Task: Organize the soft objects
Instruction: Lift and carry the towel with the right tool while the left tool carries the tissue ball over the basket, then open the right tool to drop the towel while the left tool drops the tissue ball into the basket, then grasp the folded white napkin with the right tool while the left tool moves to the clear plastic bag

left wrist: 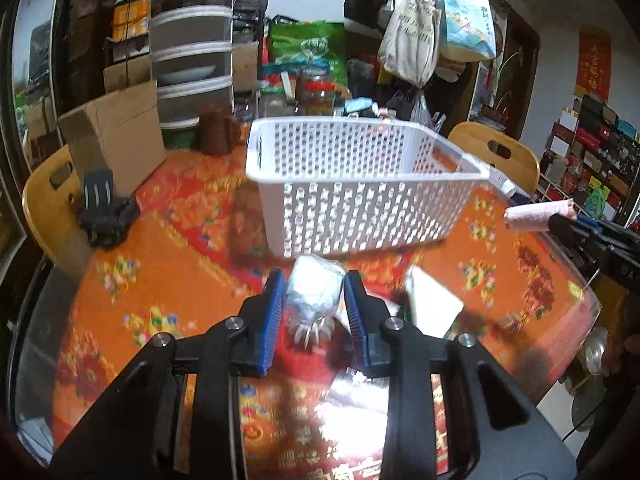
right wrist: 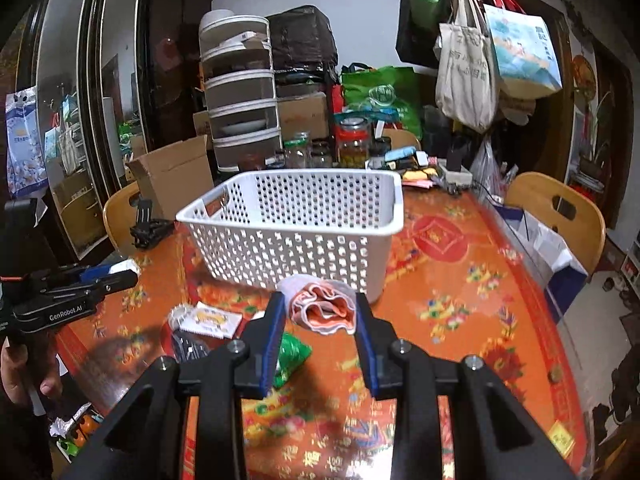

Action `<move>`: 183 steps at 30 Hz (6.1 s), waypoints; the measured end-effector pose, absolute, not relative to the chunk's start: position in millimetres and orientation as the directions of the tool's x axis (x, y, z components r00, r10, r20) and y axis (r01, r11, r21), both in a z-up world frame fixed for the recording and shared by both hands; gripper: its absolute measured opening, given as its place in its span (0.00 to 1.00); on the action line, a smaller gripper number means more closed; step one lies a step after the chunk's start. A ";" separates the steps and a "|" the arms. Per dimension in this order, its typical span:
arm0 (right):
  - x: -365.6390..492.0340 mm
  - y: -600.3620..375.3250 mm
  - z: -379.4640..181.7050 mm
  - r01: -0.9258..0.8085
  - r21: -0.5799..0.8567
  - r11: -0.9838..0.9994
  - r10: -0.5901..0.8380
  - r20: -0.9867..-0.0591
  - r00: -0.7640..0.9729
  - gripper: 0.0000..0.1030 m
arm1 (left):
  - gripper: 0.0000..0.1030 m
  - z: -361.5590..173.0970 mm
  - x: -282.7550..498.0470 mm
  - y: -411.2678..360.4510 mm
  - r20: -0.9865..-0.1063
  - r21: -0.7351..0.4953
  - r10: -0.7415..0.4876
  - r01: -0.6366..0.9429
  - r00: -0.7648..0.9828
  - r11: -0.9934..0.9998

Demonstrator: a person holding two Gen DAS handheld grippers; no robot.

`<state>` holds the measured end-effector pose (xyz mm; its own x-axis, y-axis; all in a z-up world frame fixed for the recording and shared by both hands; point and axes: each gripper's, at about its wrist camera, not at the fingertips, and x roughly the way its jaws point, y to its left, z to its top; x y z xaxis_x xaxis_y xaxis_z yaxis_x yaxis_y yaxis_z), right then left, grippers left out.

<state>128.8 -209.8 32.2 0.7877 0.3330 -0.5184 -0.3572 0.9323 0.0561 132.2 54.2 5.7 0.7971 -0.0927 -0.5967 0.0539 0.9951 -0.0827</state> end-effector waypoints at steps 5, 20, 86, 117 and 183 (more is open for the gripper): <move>142.4 -198.7 54.2 -0.372 0.037 0.927 0.339 -0.502 0.795 0.31 | 0.28 34.1 154.3 52.7 -0.585 -0.085 -0.110 0.074 0.804 0.994; 221.6 -175.1 85.7 -0.362 0.025 0.932 0.317 -0.543 0.778 0.31 | 0.27 73.9 249.5 39.4 -0.605 -0.073 -0.105 0.076 0.789 0.994; 205.8 -177.6 99.8 -0.399 0.032 0.917 0.358 -0.511 0.781 0.29 | 0.29 74.2 252.2 14.1 -0.657 -0.039 -0.101 0.100 0.747 0.994; 390.9 -150.8 1.9 -0.290 0.040 0.956 0.202 -0.807 0.554 0.30 | 0.34 -21.3 432.0 -4.8 -0.856 -0.001 -0.013 0.024 0.517 1.000; 151.3 -139.7 -68.0 -0.408 0.126 0.904 0.374 -0.695 0.614 0.67 | 0.99 -96.2 117.2 19.8 -0.733 -0.059 -0.125 0.121 0.669 0.991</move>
